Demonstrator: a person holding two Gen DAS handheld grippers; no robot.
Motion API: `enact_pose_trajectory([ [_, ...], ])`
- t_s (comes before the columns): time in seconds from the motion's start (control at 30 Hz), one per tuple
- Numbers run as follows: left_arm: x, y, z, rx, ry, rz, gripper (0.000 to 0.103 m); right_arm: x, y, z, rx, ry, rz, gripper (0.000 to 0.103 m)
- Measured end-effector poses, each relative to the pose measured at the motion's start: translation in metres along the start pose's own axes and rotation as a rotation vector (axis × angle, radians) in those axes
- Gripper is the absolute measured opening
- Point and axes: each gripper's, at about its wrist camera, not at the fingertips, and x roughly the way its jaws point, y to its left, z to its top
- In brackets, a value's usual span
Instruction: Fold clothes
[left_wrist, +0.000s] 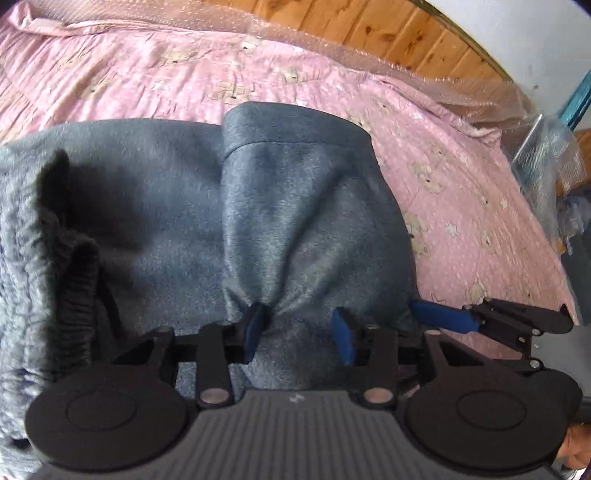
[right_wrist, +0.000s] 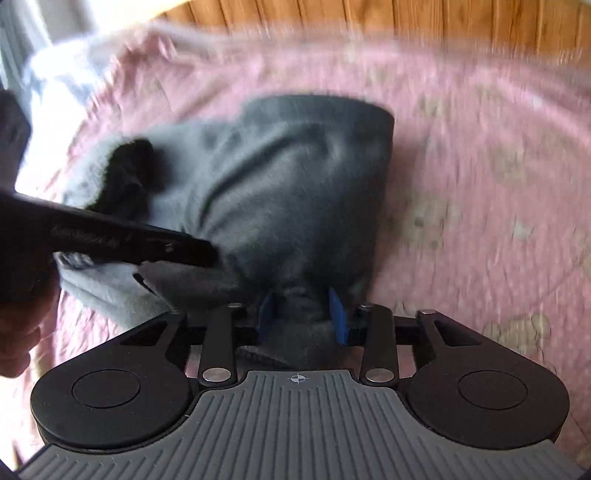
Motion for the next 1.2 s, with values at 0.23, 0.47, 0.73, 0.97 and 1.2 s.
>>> enact_pose_trajectory([
  [0.23,-0.040,-0.024,0.045,-0.026,-0.066,0.016,0.090,-0.024,-0.016,0.005,0.171,-0.067,-0.023,0.088],
  [0.47,0.018,-0.092,0.102,0.191,0.119,0.039,0.096,-0.033,0.041,0.004,-0.119,-0.132,-0.109,0.012],
  [0.73,0.018,-0.058,0.096,0.187,0.190,0.085,0.026,-0.044,0.089,-0.004,-0.194,-0.283,-0.136,0.067],
  [0.97,-0.056,0.038,0.086,-0.055,0.008,-0.284,0.025,-0.013,0.124,0.007,-0.141,-0.208,-0.121,0.014],
  [1.2,-0.142,0.217,0.043,-0.263,-0.147,-0.564,0.025,-0.028,0.276,0.038,-0.418,-0.261,-0.195,0.013],
])
